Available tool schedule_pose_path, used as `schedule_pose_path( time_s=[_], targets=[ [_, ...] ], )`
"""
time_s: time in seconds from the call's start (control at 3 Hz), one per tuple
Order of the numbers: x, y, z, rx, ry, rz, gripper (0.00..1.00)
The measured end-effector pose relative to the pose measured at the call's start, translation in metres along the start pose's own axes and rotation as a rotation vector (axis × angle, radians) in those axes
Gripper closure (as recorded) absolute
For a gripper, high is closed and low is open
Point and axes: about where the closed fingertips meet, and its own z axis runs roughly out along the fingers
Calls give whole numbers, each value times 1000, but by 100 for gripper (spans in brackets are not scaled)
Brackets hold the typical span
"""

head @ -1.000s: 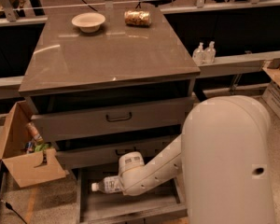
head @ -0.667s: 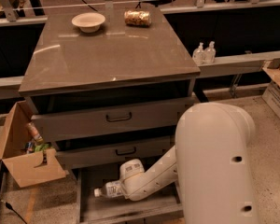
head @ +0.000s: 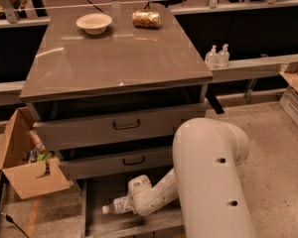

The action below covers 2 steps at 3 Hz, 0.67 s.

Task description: Place blue plastic bottle into bottom drawer

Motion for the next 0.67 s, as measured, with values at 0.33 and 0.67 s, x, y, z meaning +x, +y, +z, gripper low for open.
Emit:
schedule_pose_path(
  time_s=[0.33, 0.67],
  targets=[
    [1, -3, 31, -3, 3, 6, 100],
    [3, -4, 55, -22, 24, 7, 83]
  ],
)
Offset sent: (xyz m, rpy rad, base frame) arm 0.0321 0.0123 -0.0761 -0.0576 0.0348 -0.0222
